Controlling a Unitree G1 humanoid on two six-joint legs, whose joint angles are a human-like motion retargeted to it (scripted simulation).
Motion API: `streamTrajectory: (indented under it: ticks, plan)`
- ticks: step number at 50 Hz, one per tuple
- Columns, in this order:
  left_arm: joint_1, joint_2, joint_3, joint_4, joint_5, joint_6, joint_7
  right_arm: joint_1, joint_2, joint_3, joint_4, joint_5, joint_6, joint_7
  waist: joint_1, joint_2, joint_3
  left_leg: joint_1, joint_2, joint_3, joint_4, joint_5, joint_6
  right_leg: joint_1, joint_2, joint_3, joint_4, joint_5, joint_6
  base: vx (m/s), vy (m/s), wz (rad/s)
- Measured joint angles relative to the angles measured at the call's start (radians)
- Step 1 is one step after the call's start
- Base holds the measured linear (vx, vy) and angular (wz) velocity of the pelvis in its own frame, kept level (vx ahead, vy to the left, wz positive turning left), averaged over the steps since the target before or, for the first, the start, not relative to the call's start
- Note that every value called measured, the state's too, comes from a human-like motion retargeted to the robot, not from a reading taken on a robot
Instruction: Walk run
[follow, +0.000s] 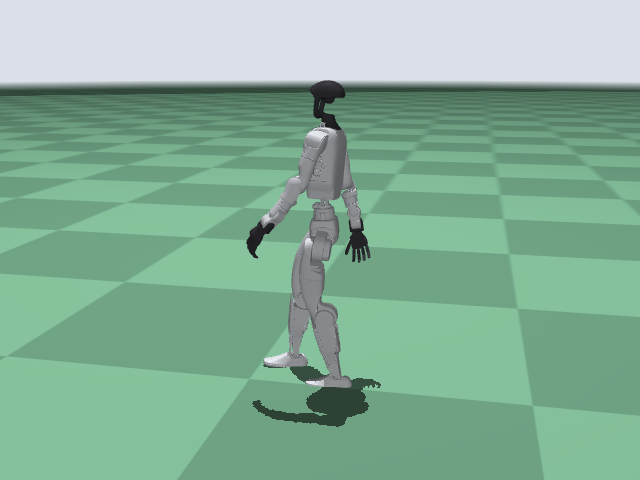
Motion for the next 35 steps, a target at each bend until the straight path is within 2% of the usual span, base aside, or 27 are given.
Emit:
streamTrajectory:
  ticks: [2,3,5,8,10,12,13,15,17,18,19,20,22,23,27,32,35]
  plan:
    - [-0.01,0.013,-0.008,0.015,0.03,0.0,0.02,-0.005,0.0,0.011,-0.01,-0.016,0.003,0.002,-0.004,-0.006,0.011,0.054,-0.006,-0.037,-0.001,-0.004,-0.016,-0.018,-0.015,-0.012,-0.125,-0.028,0.009,0.79,-0.26,0.91]
    - [-0.008,0.017,-0.007,0.026,0.042,0.004,0.029,-0.008,-0.003,0.017,-0.017,-0.026,0.004,0.001,-0.009,-0.006,0.016,0.08,-0.007,-0.055,0.001,-0.004,-0.025,-0.02,-0.016,-0.013,-0.181,-0.055,0.069,0.9,-0.34,0.69]
    - [0.007,0.022,0.007,0.058,0.062,0.018,0.041,-0.019,-0.013,0.033,-0.029,-0.043,0.006,-0.002,0.004,-0.013,0.019,0.128,-0.009,-0.061,0.002,0.006,-0.047,-0.027,-0.044,-0.161,-0.233,-0.084,0.159,0.84,-0.34,0.37]
    - [0.067,0.017,0.045,0.129,0.063,0.045,0.055,-0.05,-0.042,0.054,-0.041,-0.052,0.016,-0.011,0.0,-0.025,-0.011,0.158,-0.015,-0.074,0.023,0.064,-0.105,-0.03,-0.014,-0.149,-0.163,-0.042,0.035,0.88,-0.32,0.44]
    - [0.127,0.006,0.075,0.194,0.054,0.063,0.064,-0.063,-0.06,0.045,-0.054,-0.06,0.022,-0.017,-0.022,-0.027,-0.037,0.168,-0.016,-0.096,0.061,0.149,-0.164,-0.027,-0.025,-0.217,-0.116,0.039,0.031,0.98,-0.32,1.05]
    - [0.192,-0.008,0.098,0.273,0.035,0.089,0.061,-0.074,-0.077,0.03,-0.064,-0.05,0.022,-0.021,-0.067,0.0,-0.048,0.154,0.009,-0.142,0.162,0.319,-0.253,0.001,0.024,-0.048,-0.085,0.063,0.006,1.14,-0.42,1.41]
    - [0.221,-0.015,0.101,0.313,0.024,0.106,0.05,-0.084,-0.091,0.023,-0.064,-0.035,0.02,-0.02,-0.06,0.014,-0.054,0.13,0.02,-0.133,0.229,0.425,-0.319,0.011,0.033,-0.025,-0.063,0.055,-0.016,1.0,-0.34,0.97]
    - [0.277,-0.023,0.085,0.377,0.01,0.144,0.018,-0.106,-0.12,0.006,-0.063,0.006,0.022,-0.007,-0.064,0.028,-0.055,0.042,0.051,-0.085,0.429,0.596,-0.439,0.045,0.025,-0.058,-0.041,0.024,-0.05,0.88,-0.26,0.95]
    - [0.324,-0.018,0.075,0.416,0.034,0.174,-0.009,-0.139,-0.147,0.0,-0.06,0.051,0.035,0.014,-0.056,0.004,-0.061,-0.055,0.078,0.015,0.619,0.689,-0.508,0.09,-0.043,-0.221,-0.045,0.004,-0.066,0.78,-0.26,0.69]
    - [0.351,-0.017,0.076,0.419,0.063,0.185,-0.017,-0.157,-0.158,-0.001,-0.058,0.074,0.04,0.02,-0.038,-0.014,-0.063,-0.092,0.092,0.067,0.68,0.715,-0.493,0.113,-0.044,-0.224,-0.052,-0.006,-0.082,0.67,-0.26,0.4]
    - [0.378,-0.017,0.077,0.417,0.095,0.192,-0.021,-0.178,-0.169,-0.002,-0.056,0.094,0.04,0.022,-0.029,-0.025,-0.06,-0.136,0.102,0.095,0.731,0.68,-0.449,0.135,-0.031,-0.194,-0.06,-0.015,-0.096,0.59,-0.25,0.45]
    - [0.405,-0.017,0.08,0.413,0.129,0.196,-0.021,-0.201,-0.178,-0.003,-0.053,0.111,0.039,0.022,-0.024,-0.033,-0.053,-0.183,0.111,0.11,0.778,0.616,-0.389,0.156,-0.011,-0.147,-0.068,-0.025,-0.109,0.55,-0.28,0.52]
    - [0.453,-0.015,0.09,0.398,0.175,0.193,-0.005,-0.249,-0.191,0.002,-0.061,0.126,0.028,0.019,0.002,-0.057,-0.033,-0.27,0.175,0.212,0.831,0.493,-0.275,0.198,-0.026,-0.214,-0.085,-0.028,-0.114,0.58,-0.34,0.11]
    - [0.475,-0.013,0.096,0.395,0.188,0.189,0.01,-0.269,-0.196,0.011,-0.071,0.129,0.021,0.021,0.031,-0.074,-0.024,-0.312,0.194,0.263,0.834,0.447,-0.236,0.217,-0.028,-0.226,-0.092,-0.031,-0.119,0.63,-0.37,-0.47]
    - [0.536,-0.001,0.126,0.41,0.184,0.186,0.06,-0.333,-0.217,0.055,-0.137,0.124,-0.03,0.047,0.143,-0.118,-0.002,-0.454,0.189,0.341,0.658,0.299,-0.168,0.283,0.0,-0.222,-0.124,-0.053,-0.142,0.59,-0.32,-0.46]
    - [0.564,-0.02,0.173,0.42,0.087,0.243,0.008,-0.39,-0.253,0.083,-0.236,0.075,-0.083,0.027,0.185,-0.094,0.025,-0.502,0.154,0.399,0.197,0.23,-0.075,0.373,0.073,-0.269,-0.141,-0.112,-0.166,0.64,-0.22,0.39]
    - [0.57,-0.05,0.217,0.42,0.028,0.244,-0.027,-0.401,-0.257,0.093,-0.271,0.055,-0.108,-0.006,0.18,-0.097,0.017,-0.505,0.062,0.426,-0.051,0.143,-0.053,0.423,0.092,-0.317,-0.147,-0.143,-0.171,0.75,-0.18,0.57]
